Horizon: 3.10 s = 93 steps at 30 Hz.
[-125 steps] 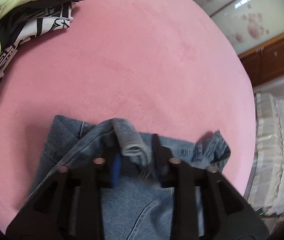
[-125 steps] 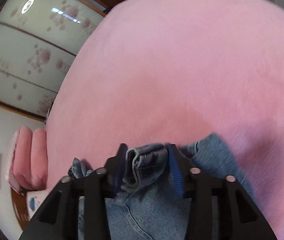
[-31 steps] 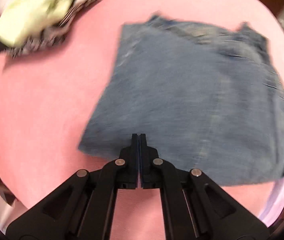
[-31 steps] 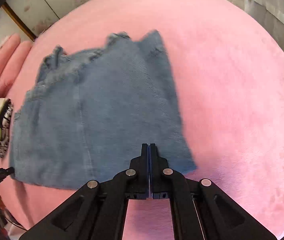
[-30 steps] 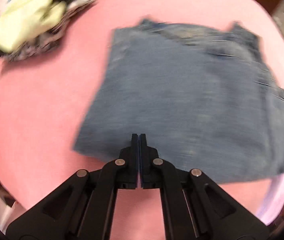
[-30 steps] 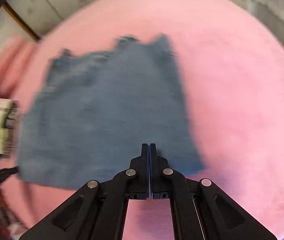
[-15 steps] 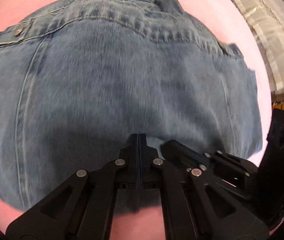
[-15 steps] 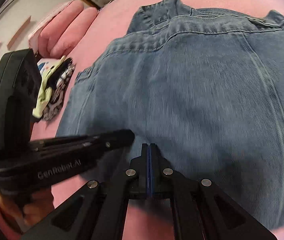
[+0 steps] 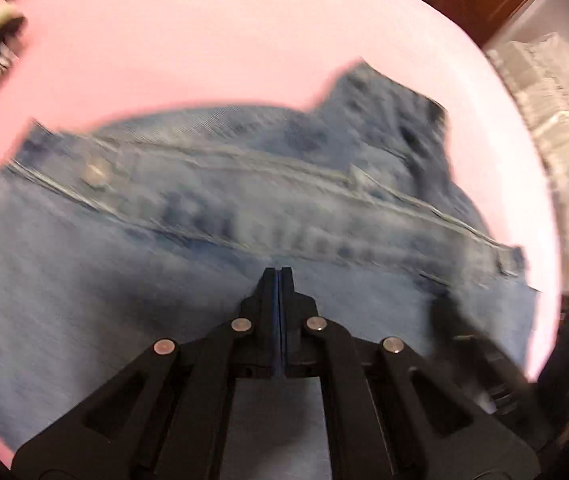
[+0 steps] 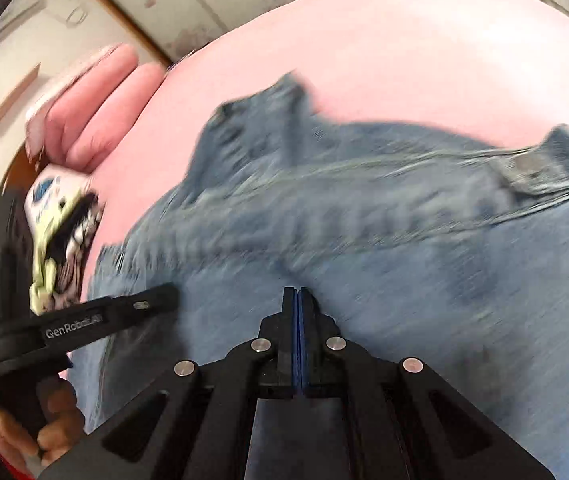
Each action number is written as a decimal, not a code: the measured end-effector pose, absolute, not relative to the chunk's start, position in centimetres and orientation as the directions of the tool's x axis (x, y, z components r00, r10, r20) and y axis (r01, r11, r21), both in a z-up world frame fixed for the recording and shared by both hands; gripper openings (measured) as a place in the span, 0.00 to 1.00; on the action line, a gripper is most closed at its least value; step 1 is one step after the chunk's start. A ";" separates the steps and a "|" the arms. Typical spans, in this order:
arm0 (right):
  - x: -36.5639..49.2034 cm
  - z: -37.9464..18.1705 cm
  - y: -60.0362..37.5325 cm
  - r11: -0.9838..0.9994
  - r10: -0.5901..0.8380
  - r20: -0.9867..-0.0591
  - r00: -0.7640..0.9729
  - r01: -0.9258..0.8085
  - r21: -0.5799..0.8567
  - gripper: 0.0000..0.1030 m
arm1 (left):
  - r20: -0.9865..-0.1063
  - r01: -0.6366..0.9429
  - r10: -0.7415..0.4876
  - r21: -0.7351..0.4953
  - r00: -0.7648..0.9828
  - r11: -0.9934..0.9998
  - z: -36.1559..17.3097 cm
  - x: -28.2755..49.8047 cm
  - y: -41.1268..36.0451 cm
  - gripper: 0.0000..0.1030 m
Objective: Fold large clothes
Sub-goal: 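Press the folded jacket flat with both closed tools, then move both tools to the side edge of the folded jacket, then grasp the folded jacket edge with the left tool and lift it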
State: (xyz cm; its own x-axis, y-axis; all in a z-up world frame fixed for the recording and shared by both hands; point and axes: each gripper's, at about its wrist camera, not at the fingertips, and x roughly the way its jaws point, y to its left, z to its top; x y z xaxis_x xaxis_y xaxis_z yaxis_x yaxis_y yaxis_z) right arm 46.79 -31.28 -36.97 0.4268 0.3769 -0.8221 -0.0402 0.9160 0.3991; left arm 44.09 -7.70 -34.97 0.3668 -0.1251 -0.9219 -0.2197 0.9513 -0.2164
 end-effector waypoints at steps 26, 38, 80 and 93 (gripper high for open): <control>45.5 -32.1 -47.0 0.932 -0.229 -0.829 0.509 0.361 -0.036 0.00 | -0.897 -0.521 0.366 0.196 0.247 0.831 -32.8 39.8 14.1 0.01; 42.0 -29.9 -41.3 0.932 -0.047 -0.889 0.456 0.340 0.126 0.00 | -0.927 -0.563 0.311 0.146 0.209 0.813 -29.3 33.0 10.1 0.01; 41.6 -38.3 -23.8 0.936 0.284 -0.944 0.168 0.166 0.311 0.00 | -0.870 -0.809 -0.343 -0.470 0.355 0.353 -38.4 23.0 15.6 0.70; 40.9 -38.9 -20.7 0.949 0.175 -0.960 0.217 0.224 0.224 0.00 | -0.757 -0.746 -0.440 -0.619 0.484 0.245 -40.2 24.8 18.6 0.21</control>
